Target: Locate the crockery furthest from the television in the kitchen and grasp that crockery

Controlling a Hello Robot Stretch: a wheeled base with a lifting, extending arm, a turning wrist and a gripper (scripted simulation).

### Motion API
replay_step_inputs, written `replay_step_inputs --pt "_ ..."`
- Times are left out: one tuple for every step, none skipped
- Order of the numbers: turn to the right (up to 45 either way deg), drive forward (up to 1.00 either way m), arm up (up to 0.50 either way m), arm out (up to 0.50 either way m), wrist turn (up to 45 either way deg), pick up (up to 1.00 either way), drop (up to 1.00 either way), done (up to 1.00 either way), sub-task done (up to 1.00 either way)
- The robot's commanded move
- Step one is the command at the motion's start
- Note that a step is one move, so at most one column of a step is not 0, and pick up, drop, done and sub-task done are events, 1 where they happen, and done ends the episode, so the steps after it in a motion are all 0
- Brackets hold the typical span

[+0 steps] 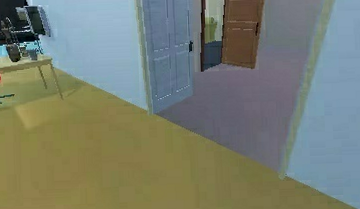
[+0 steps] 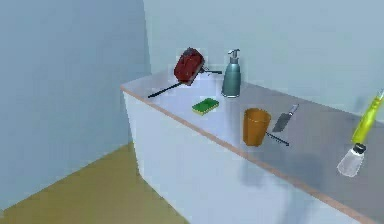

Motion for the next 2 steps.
replay_step_inputs --pt "18.0 0.0 0.0 0.0 0.0 0.0 0.0 0.0 0.0" --pt "0.0 0.0 0.5 0.0 0.0 0.0 0.0 0.0 0.0"
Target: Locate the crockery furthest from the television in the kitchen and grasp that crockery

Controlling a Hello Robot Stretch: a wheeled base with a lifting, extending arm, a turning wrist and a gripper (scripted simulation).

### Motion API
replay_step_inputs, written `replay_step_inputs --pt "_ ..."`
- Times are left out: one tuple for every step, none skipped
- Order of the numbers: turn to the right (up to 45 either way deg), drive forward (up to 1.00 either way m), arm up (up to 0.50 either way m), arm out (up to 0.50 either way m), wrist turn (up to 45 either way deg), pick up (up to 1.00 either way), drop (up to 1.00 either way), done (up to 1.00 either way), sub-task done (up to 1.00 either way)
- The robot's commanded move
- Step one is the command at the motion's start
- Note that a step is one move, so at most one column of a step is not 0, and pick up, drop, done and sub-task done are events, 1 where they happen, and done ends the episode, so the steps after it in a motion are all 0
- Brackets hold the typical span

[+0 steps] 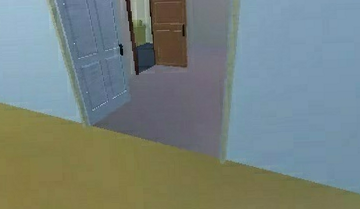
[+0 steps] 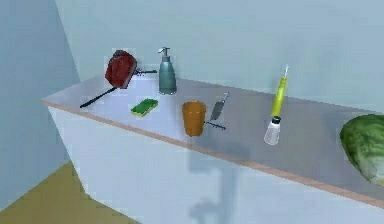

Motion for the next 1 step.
replay_step_inputs --pt "0.0 0.0 0.38 0.0 0.0 0.0 0.0 0.0 0.0"
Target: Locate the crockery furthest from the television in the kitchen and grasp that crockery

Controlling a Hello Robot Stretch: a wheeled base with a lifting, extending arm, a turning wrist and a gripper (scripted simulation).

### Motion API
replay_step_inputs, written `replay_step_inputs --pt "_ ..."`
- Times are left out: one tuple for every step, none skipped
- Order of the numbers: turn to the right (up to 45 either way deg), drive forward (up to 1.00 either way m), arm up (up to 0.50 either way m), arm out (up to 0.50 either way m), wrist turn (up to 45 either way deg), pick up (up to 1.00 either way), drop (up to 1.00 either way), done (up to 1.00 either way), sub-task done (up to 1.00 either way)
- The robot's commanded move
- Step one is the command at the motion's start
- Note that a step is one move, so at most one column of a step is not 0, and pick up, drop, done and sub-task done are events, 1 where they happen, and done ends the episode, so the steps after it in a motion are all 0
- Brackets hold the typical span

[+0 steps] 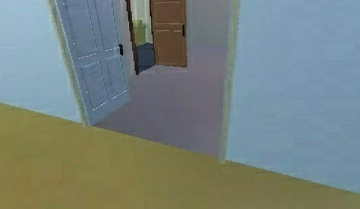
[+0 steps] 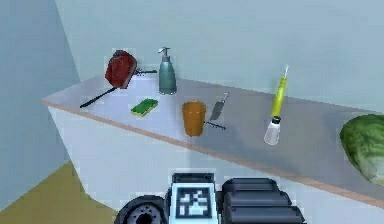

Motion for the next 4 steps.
replay_step_inputs --pt "0.0 0.0 0.0 0.36 0.0 0.0 0.0 0.0 0.0" --pt "0.0 0.0 0.0 0.0 45.0 0.0 0.0 0.0 0.0" --pt "0.0 0.0 0.0 0.0 45.0 0.0 0.0 0.0 0.0" --pt "0.0 0.0 0.0 0.0 45.0 0.0 0.0 0.0 0.0"
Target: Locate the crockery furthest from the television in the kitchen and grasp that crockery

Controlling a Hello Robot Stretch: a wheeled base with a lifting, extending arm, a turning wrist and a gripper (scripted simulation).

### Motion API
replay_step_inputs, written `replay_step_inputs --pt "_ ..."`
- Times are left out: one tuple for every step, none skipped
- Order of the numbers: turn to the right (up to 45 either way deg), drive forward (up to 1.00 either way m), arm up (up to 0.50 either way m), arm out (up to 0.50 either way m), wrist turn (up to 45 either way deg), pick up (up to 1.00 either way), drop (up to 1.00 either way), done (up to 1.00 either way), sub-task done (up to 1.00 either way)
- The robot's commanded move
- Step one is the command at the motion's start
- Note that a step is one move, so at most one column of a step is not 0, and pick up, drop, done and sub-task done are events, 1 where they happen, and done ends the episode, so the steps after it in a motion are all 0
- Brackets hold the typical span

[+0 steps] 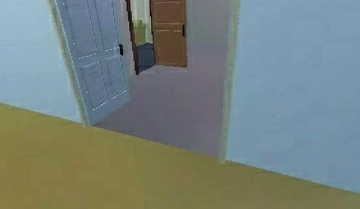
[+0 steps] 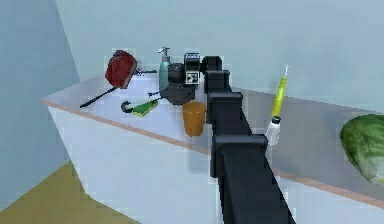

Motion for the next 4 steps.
replay_step_inputs --pt "0.0 0.0 0.0 0.0 45.0 0.0 0.0 0.0 0.0" --pt "0.0 0.0 0.0 0.0 9.0 0.0 0.0 0.0 0.0" --pt "0.0 0.0 -0.1 0.0 0.0 0.0 0.0 0.0 0.0" --pt "0.0 0.0 0.0 0.0 0.0 1.0 0.0 0.0 0.0"
